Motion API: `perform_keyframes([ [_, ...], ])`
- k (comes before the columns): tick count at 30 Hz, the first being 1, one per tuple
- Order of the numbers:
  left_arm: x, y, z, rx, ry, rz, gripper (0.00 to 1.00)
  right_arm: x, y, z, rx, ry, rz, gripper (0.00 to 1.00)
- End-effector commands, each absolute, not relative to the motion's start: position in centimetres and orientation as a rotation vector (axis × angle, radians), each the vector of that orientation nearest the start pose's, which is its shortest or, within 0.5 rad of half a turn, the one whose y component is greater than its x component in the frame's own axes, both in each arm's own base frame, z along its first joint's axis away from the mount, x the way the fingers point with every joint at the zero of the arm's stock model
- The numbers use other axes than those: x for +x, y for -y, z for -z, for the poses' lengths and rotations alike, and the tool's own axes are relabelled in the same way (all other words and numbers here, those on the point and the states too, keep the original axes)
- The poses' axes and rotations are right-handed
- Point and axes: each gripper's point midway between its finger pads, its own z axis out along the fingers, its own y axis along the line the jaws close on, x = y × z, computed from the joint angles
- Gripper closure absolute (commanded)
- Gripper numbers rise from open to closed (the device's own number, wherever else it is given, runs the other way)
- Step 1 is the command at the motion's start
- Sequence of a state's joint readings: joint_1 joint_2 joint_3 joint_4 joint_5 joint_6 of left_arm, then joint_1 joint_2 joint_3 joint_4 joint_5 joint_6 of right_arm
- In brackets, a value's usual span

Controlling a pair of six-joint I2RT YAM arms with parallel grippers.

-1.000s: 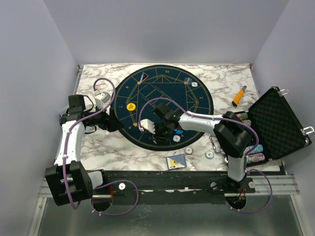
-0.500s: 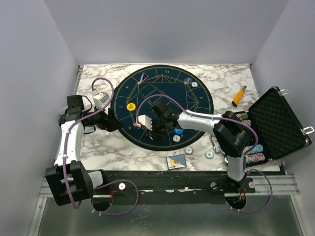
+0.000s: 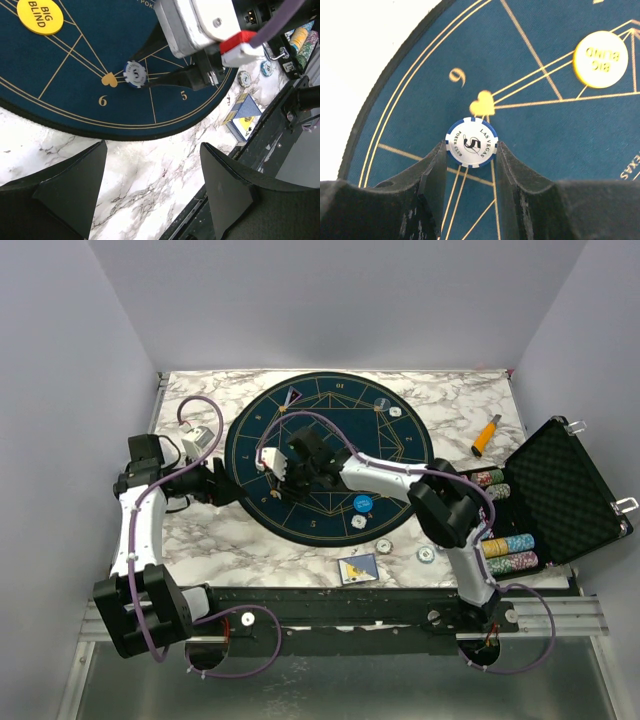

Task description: Distribute texas hold em gaming equipment

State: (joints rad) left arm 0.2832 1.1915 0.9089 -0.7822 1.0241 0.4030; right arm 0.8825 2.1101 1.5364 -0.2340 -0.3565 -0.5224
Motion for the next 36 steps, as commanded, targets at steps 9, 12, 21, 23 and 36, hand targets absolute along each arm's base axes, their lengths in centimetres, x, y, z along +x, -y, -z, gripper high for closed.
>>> perform_keyframes([
  [9, 26.8, 5.7, -19.3, 0.366, -2.068, 1.011, 0.23, 35.9, -50.3, -6.2, -1.506, -1.692, -0.628, 0.67],
  [12, 26.8, 5.5, -19.3, 0.357, -2.064, 1.017, 0.23, 36.8, -51.3, -5.9, -1.496, -1.695, -0.627, 0.67],
  [21, 26.8, 4.9, -19.7, 0.336, -2.051, 1.000, 0.23, 39.6, -54.1, -5.6, -1.450, -1.669, -0.609, 0.66],
  [23, 26.8, 4.7, -19.9, 0.327, -2.048, 0.993, 0.23, 39.9, -54.6, -5.4, -1.443, -1.663, -0.613, 0.65],
  [36, 26.6, 4.3, -19.9, 0.315, -2.042, 0.986, 0.21, 39.8, -53.5, -11.5, -1.384, -1.629, -0.579, 0.25],
])
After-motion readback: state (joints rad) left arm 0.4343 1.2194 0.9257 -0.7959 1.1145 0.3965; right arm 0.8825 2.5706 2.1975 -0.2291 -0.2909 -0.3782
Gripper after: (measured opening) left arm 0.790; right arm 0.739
